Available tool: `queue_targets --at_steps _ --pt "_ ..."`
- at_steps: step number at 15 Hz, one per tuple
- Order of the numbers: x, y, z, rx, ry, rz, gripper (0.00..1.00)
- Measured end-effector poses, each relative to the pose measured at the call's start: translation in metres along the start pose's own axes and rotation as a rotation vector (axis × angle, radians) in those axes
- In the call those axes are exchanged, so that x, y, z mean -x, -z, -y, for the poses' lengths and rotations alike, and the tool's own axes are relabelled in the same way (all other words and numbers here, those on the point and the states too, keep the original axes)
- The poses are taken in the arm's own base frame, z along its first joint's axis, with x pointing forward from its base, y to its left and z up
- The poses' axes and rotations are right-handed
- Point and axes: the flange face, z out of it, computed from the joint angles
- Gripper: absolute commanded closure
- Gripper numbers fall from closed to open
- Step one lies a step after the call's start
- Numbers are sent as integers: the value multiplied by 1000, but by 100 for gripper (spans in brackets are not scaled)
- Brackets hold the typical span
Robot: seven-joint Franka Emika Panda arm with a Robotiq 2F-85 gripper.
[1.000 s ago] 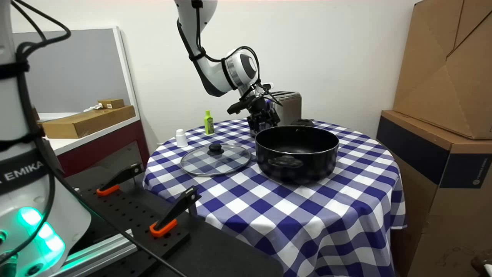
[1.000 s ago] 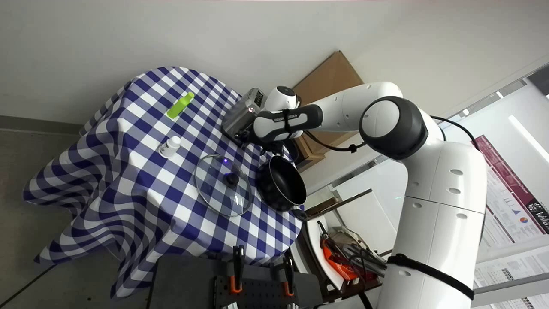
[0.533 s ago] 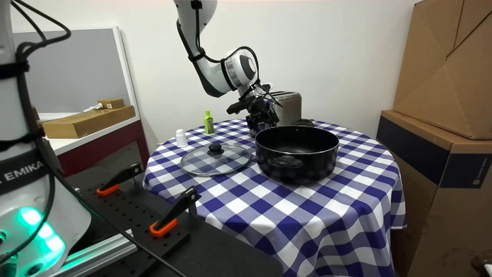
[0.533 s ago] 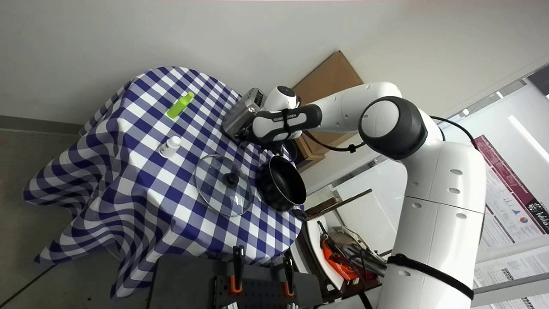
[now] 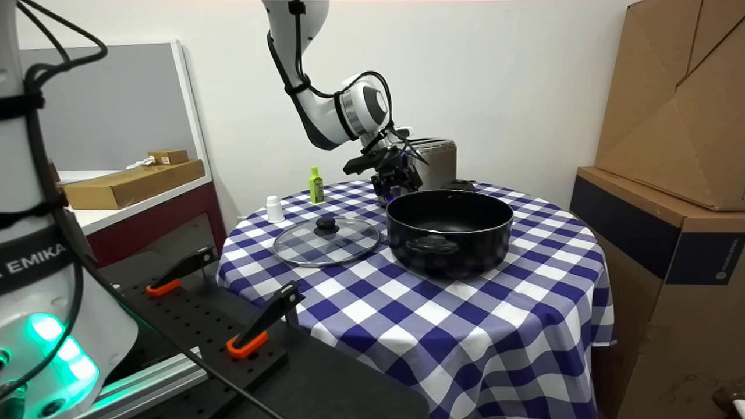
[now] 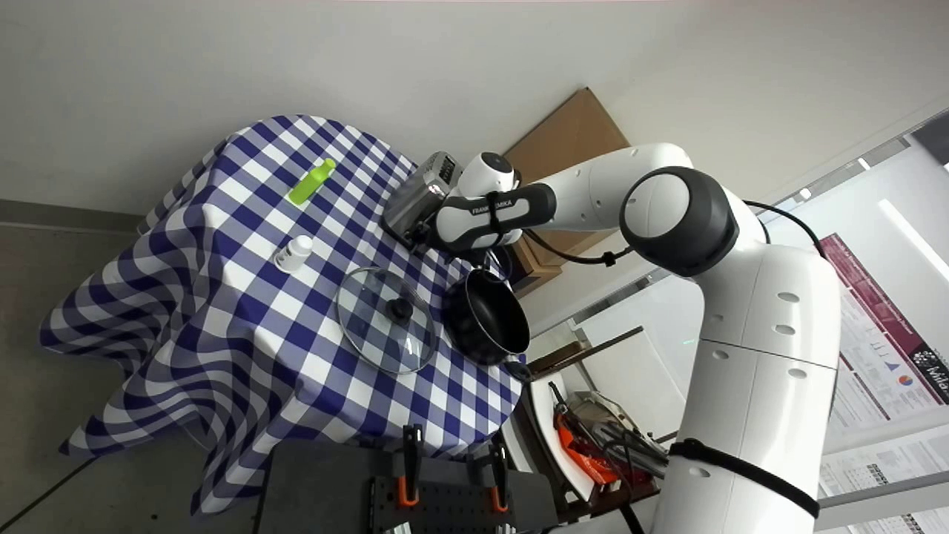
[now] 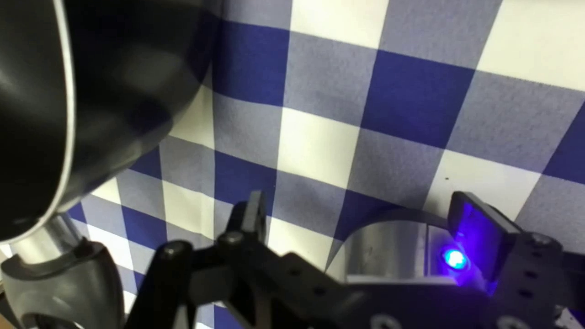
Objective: Press a button on the toaster
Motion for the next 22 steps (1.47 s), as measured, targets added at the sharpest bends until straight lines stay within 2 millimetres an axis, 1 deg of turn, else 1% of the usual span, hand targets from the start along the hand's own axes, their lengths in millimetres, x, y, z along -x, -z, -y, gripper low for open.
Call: queue_targets --at_steps 10,19,22 --pt "7 4 -5 -15 31 -77 0" --pt "11 16 -12 -22 35 -145 0" --pt "14 15 -14 -35 21 -145 0"
